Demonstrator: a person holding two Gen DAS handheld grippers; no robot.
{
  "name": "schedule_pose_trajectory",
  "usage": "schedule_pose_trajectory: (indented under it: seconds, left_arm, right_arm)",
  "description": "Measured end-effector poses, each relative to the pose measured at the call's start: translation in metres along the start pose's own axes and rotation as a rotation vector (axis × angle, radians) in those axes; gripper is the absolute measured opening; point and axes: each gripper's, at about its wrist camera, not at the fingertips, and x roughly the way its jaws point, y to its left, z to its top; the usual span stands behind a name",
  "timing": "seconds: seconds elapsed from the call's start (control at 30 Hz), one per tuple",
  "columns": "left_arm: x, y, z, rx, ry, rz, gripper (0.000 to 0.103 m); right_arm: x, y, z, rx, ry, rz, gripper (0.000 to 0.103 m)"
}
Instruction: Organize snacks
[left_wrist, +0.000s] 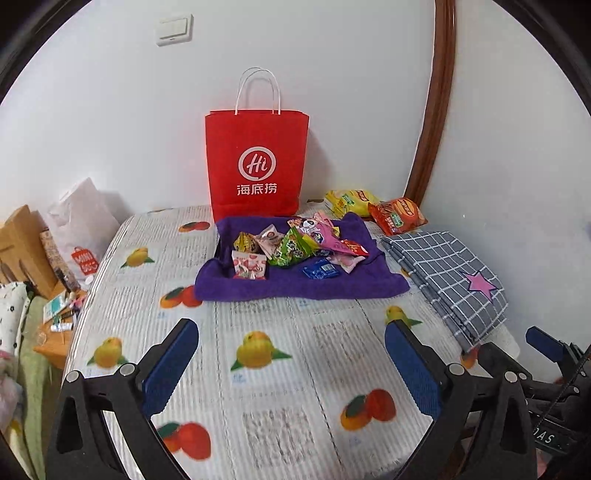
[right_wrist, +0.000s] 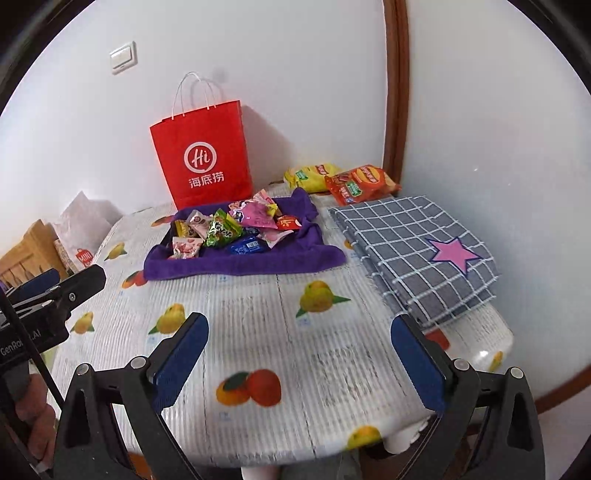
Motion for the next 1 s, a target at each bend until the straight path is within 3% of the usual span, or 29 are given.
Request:
schedule_pose_trajectory:
  seconds: [0.37, 1.0]
  left_arm:
    - [-0.033, -0.003, -0.021, -0.025, -0.021, -0.013, 0.102]
    - [-0.041, 0.0, -0.023, -0.028, -0.02, -0.002, 0.102]
  right_arm:
    - [-0.031, 0.012, -0.012, -0.028, -0.038, -0.011, 0.098]
    - [-0.038, 0.009, -0.017, -0.011, -0.052, -0.014, 0.098]
